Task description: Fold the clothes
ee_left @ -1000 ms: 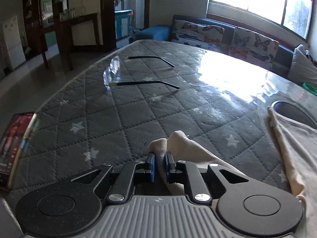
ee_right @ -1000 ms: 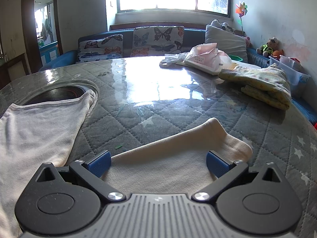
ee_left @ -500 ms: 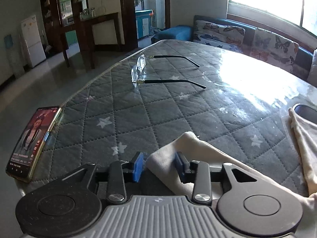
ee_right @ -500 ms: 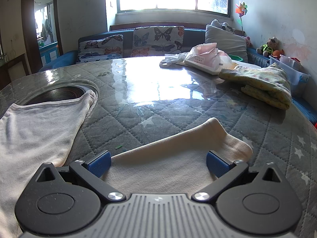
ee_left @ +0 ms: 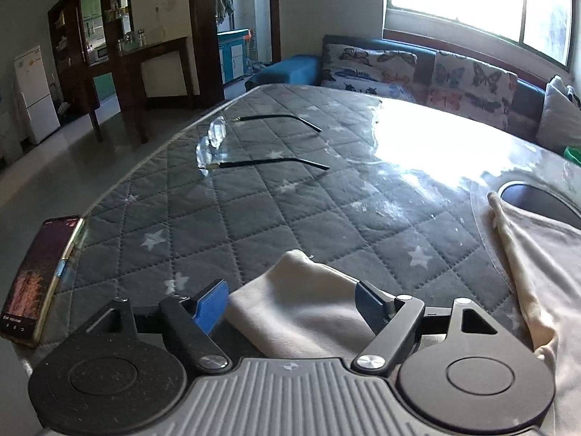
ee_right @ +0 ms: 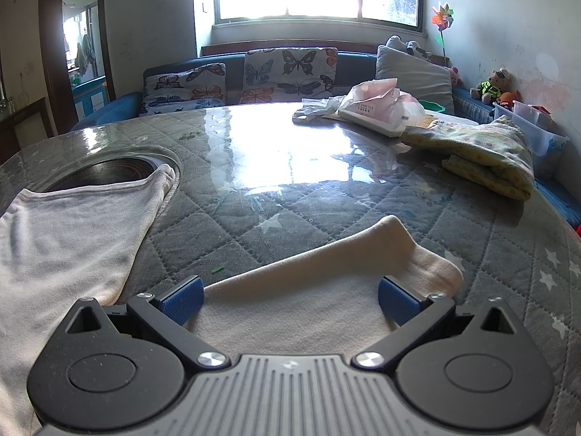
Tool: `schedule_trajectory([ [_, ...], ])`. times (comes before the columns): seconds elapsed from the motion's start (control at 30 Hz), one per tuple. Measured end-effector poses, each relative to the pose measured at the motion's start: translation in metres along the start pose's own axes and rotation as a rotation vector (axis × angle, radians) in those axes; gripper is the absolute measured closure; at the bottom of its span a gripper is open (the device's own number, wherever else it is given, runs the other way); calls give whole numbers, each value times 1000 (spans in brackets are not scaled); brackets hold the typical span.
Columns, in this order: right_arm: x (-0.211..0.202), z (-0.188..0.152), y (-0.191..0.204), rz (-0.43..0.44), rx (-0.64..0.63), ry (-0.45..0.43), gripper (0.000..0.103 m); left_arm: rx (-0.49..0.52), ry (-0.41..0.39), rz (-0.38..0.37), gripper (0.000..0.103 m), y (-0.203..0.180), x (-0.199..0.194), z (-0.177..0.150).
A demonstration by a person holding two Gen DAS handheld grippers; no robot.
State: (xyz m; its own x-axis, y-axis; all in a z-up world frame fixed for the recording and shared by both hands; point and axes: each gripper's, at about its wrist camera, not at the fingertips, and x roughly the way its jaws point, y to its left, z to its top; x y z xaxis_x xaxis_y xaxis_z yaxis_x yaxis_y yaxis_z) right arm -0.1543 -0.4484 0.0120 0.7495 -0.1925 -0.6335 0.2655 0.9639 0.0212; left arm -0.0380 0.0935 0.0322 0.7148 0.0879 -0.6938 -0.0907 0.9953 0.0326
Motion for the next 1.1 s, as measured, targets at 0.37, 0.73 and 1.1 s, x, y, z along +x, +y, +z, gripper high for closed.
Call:
schedule_trajectory([
  [0.37,0,0,0,0,0,0,0,25,8,145,13,7,10,-4],
  [0.73,-1,1,1,-7,-8,-1,0,146,-83,-203,11,-69,-54,-4],
  [1.1,-10,-2,6,9,-72,14,0,327,-28,-482,13,-157,-67,-34],
])
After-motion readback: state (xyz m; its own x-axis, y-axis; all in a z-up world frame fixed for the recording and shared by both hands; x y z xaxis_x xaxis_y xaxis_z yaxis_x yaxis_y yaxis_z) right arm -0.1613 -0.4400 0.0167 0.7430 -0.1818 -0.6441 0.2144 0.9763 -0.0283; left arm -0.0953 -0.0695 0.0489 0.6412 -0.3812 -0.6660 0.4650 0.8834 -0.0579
